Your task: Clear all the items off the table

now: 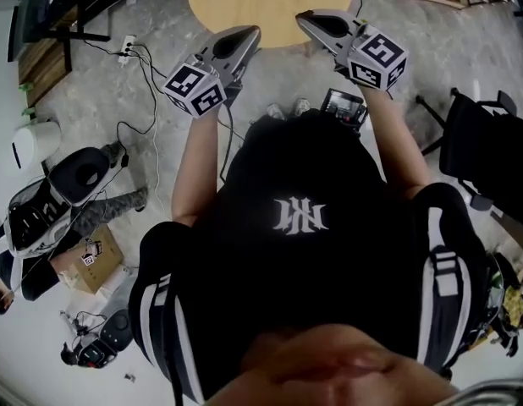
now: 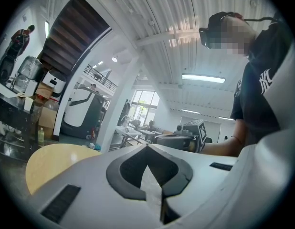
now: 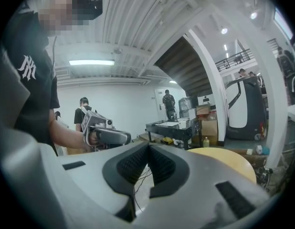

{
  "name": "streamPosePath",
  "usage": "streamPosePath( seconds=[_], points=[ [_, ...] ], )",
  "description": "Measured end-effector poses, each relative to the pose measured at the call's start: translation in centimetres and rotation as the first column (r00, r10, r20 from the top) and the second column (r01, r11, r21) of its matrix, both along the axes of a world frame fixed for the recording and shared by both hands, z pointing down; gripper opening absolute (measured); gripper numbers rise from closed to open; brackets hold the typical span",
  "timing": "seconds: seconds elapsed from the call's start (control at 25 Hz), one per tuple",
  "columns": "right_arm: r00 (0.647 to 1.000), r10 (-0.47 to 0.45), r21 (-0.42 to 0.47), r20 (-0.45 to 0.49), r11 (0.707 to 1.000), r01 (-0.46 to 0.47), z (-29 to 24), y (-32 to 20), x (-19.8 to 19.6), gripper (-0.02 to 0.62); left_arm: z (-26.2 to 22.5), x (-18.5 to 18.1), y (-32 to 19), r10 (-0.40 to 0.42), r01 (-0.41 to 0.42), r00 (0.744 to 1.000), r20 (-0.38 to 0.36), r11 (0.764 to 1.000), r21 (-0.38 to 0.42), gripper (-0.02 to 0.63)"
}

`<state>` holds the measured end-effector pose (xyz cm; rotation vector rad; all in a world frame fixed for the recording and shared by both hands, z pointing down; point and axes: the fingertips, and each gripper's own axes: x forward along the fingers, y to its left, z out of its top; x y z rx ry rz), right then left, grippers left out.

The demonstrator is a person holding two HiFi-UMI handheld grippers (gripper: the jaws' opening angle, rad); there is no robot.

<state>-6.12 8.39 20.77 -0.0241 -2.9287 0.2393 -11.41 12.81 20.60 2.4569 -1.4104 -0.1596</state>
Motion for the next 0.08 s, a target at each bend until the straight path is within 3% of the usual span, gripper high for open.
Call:
streamPosePath(
  seconds=[0.08],
  points=[
    [1.000, -0.002, 0.000, 0.004, 1.000, 0.002, -0.01, -0.08, 0.29, -0.002, 0.15, 0.48, -0.21, 0.003, -0.003, 1.000, -0.001, 1.000, -0.002, 0.012]
  ],
)
